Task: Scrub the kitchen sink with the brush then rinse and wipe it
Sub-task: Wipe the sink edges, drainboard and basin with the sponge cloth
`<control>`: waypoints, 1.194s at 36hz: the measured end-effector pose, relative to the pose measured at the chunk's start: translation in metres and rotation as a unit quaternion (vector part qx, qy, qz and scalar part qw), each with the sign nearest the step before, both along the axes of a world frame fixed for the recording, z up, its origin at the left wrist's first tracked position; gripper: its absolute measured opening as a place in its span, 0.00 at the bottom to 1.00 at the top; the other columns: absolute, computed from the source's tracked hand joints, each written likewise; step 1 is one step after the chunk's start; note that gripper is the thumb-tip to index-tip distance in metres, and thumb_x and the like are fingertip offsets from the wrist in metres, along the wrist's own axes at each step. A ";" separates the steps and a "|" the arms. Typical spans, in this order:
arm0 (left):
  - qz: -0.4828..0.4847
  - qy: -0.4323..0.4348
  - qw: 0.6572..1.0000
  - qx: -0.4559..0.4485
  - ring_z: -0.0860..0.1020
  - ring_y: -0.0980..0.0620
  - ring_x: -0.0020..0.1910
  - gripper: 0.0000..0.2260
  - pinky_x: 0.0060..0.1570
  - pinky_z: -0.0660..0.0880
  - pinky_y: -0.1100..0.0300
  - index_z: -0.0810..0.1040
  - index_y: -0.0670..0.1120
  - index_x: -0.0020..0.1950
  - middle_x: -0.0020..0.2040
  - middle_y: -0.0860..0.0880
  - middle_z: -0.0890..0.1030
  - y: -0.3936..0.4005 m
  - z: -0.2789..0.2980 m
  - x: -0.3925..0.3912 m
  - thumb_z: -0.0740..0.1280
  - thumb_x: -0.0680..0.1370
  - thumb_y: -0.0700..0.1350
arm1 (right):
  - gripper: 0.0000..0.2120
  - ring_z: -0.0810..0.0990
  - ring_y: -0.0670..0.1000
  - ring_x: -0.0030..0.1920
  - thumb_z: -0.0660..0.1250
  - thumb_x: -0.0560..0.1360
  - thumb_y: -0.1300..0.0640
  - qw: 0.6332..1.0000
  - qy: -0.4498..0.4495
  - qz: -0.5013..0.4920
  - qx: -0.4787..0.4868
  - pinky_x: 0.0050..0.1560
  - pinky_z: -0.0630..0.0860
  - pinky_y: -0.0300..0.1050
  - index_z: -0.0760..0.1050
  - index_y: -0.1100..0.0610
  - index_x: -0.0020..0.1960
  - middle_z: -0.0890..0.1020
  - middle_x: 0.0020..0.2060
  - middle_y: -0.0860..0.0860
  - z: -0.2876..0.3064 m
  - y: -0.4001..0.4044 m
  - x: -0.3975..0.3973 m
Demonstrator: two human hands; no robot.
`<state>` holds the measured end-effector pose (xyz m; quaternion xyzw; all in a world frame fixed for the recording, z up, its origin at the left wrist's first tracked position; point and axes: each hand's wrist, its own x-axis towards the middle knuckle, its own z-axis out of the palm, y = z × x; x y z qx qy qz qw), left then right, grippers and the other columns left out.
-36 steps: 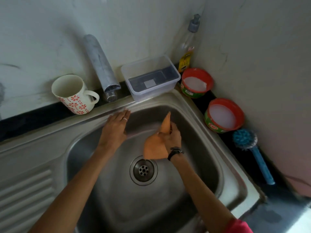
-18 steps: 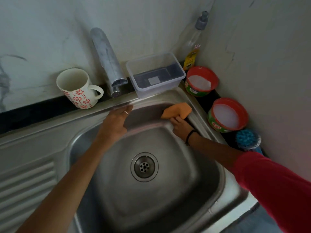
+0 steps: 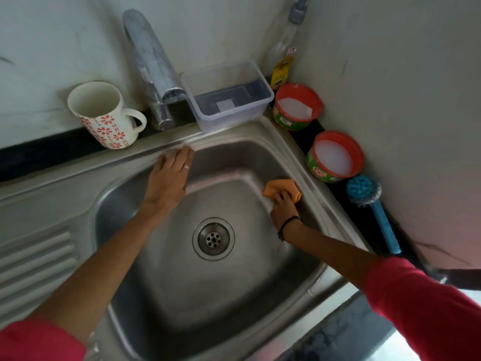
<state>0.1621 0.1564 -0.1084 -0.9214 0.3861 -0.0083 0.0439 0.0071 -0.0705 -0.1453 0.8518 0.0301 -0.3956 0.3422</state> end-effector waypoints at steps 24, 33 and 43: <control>0.102 0.030 0.994 0.035 0.64 0.35 0.68 0.34 0.63 0.63 0.37 0.59 0.35 0.73 0.71 0.36 0.64 0.071 0.006 -0.030 0.70 0.71 0.39 | 0.21 0.66 0.56 0.69 0.54 0.78 0.52 0.960 0.035 -0.275 0.027 0.56 0.70 0.48 0.65 0.56 0.70 0.69 0.68 0.54 0.018 0.067 -0.077; 0.101 0.045 0.993 0.036 0.62 0.38 0.70 0.35 0.68 0.60 0.41 0.57 0.37 0.74 0.73 0.38 0.62 0.082 0.001 -0.044 0.70 0.71 0.41 | 0.17 0.72 0.57 0.64 0.53 0.80 0.56 0.950 0.053 -0.291 0.097 0.61 0.67 0.58 0.71 0.56 0.65 0.74 0.63 0.53 0.037 0.117 -0.080; 0.116 0.052 0.990 0.057 0.55 0.40 0.74 0.35 0.70 0.53 0.42 0.53 0.40 0.76 0.76 0.41 0.55 0.097 0.007 -0.046 0.67 0.74 0.43 | 0.17 0.71 0.59 0.66 0.53 0.79 0.61 0.895 0.123 -0.270 0.334 0.63 0.69 0.55 0.70 0.61 0.66 0.72 0.66 0.59 0.028 0.208 -0.070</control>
